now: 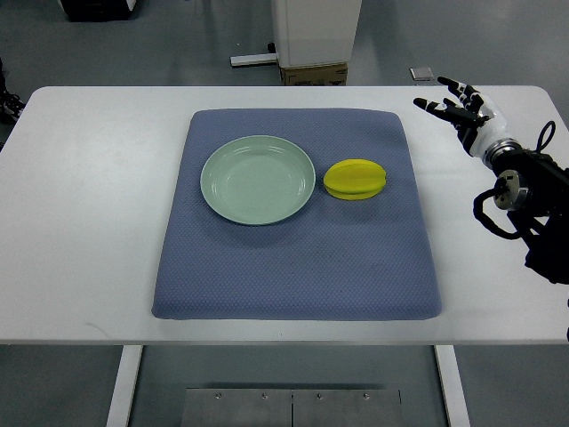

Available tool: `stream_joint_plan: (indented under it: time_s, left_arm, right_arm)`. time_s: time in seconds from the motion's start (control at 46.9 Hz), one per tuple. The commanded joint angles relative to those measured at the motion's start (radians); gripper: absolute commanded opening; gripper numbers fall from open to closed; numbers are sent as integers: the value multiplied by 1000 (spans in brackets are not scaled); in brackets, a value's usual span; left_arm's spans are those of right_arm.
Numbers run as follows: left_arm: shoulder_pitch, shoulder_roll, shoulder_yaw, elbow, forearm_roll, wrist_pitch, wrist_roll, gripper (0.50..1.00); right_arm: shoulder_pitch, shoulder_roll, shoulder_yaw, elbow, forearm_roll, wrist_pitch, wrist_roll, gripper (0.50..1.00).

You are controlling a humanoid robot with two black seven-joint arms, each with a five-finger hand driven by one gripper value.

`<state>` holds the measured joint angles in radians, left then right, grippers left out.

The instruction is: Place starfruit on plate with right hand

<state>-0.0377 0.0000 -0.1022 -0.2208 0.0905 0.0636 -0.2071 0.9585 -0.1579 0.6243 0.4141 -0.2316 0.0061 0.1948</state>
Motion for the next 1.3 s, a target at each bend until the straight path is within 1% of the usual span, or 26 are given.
stream_joint_plan:
  time_s: [0.0,0.981,1.28]
  left_arm:
    - [1,0,1,0,2,-2,0,1000]
    - [2,0,-1,0,0,1,0,1000]
    - [2,0,1,0,0,1,0,1000]
  right_arm:
    - [0,1,0,0,0,0,3,1000]
    - [3,14,9,5,0,6,5,1000]
    - [9,23,5,3,0,8,-6,1000]
